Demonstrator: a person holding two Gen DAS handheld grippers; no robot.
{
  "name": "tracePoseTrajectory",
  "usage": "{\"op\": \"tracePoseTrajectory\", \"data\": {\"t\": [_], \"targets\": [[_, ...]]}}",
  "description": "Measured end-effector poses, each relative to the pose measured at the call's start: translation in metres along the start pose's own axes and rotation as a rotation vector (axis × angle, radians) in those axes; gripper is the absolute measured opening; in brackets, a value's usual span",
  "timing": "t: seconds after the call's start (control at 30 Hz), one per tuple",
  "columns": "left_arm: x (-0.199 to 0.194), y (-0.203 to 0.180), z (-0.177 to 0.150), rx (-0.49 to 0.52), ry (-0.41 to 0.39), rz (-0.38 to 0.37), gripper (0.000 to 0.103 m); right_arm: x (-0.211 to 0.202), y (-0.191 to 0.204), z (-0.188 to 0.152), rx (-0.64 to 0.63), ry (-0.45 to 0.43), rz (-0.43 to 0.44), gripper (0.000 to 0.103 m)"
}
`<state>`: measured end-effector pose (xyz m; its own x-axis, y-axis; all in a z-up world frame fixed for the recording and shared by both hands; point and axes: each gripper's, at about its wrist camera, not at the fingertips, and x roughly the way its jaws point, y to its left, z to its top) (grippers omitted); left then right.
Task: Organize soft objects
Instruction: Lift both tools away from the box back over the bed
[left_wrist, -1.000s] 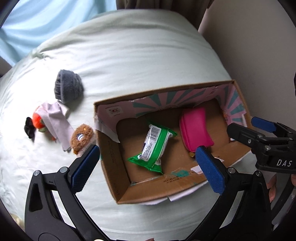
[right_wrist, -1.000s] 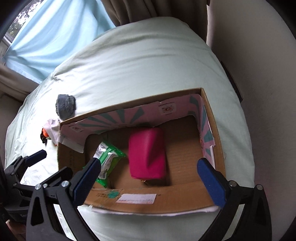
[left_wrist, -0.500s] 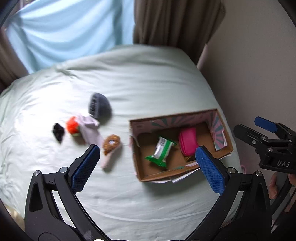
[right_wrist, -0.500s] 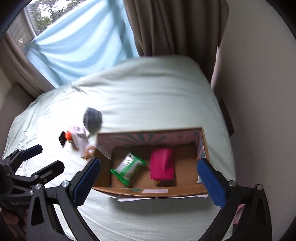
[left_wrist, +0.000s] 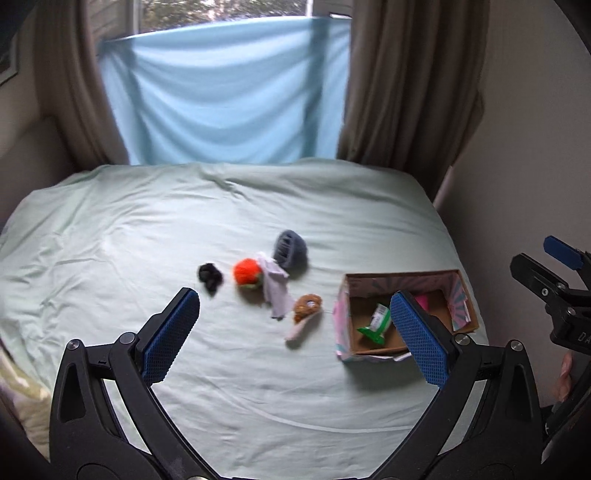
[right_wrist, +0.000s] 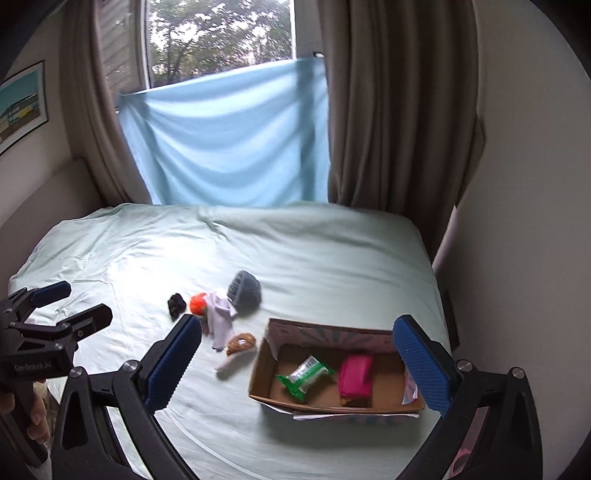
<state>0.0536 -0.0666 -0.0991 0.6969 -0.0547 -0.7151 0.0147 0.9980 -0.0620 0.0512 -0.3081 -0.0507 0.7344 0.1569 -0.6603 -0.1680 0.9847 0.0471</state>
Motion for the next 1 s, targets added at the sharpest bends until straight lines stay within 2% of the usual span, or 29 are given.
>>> {"op": "tracePoseTrajectory", "data": {"t": [0.13,0.27,0.47,0.73,1.0], "targets": [[-0.023,0.041,-0.008,-0.059,-0.032,0.030,0.103,-0.013,0.032,-0.001,-0.020,-0.040,0.033,0.103],[-0.038,0.081,-0.009,-0.074,-0.060,0.044,0.103,-0.013,0.058,-0.001,-0.018,-0.050,0.055,0.103],[-0.042,0.134,0.001,-0.089,-0.079,0.034,0.103,-0.011,0.102,0.004,-0.009,-0.064,0.045,0.103],[-0.028,0.189,0.017,-0.070,-0.072,0.000,0.103,0.007,0.150,0.014,0.058,-0.063,0.025,0.103],[0.021,0.241,0.038,-0.037,-0.019,-0.045,0.103,0.045,0.176,0.023,0.169,-0.025,-0.021,0.103]]}}
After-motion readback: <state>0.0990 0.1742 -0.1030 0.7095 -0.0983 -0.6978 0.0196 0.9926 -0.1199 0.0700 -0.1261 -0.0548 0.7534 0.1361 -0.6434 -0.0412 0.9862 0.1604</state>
